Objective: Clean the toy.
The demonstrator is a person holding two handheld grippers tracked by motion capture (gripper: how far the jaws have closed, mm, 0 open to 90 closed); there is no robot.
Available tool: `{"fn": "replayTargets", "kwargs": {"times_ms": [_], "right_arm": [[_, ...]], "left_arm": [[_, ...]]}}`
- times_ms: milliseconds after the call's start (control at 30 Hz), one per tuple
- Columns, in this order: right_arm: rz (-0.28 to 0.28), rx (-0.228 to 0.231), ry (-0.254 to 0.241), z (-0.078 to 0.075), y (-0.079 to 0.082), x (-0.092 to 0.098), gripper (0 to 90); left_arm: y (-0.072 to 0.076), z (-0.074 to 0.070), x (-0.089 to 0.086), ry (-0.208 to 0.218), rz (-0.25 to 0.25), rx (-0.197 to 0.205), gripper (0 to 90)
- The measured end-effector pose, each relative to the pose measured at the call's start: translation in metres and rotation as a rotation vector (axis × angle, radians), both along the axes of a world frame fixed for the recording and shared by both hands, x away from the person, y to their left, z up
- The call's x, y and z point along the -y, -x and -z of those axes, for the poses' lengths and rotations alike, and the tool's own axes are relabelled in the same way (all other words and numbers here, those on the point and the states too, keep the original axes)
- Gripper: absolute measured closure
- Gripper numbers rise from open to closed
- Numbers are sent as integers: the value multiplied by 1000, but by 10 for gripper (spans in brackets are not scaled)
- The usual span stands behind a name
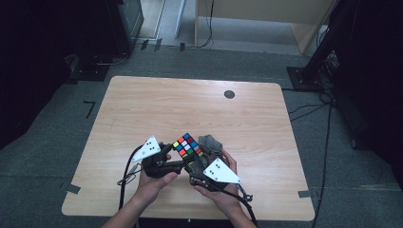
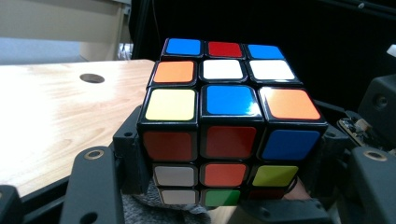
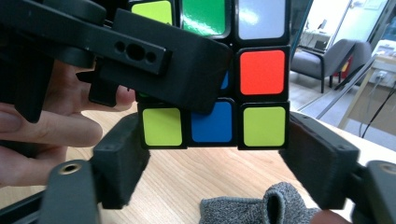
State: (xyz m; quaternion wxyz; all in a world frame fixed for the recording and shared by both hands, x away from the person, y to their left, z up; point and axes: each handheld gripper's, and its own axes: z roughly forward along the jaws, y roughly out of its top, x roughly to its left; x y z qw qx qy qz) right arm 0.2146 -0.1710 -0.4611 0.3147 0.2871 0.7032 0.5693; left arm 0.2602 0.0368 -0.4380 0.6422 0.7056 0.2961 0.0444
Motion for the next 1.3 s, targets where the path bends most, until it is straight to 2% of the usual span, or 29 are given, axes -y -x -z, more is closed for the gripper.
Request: {"fn": "replayTargets", "kwargs": {"times_ms": [233, 433, 733, 967, 1033, 1100, 1233, 1300], "right_arm": [[21, 34, 16, 2, 2, -2, 341], [27, 20, 48, 2, 1, -2, 346], [21, 22, 84, 3, 4, -5, 346], [32, 55, 140, 3, 7, -10, 347], [29, 57, 138, 4, 8, -11, 348], [22, 56, 135, 4, 7, -11, 348], [24, 30, 119, 6, 6, -10, 346], [25, 23, 116, 6, 6, -10, 346]], "left_arm": [[0, 2, 4, -9, 19, -18, 333], [-4, 4, 3, -13, 30, -41, 326], [-4, 1, -1, 13, 26, -35, 314], [-3, 1, -1, 15, 18, -37, 305], [-1, 0, -1, 11, 4, -18, 326], [1, -1, 0, -11, -8, 2, 336], [1, -1, 3, -37, -14, -4, 341], [0, 0, 2, -24, -8, -19, 341]]}}
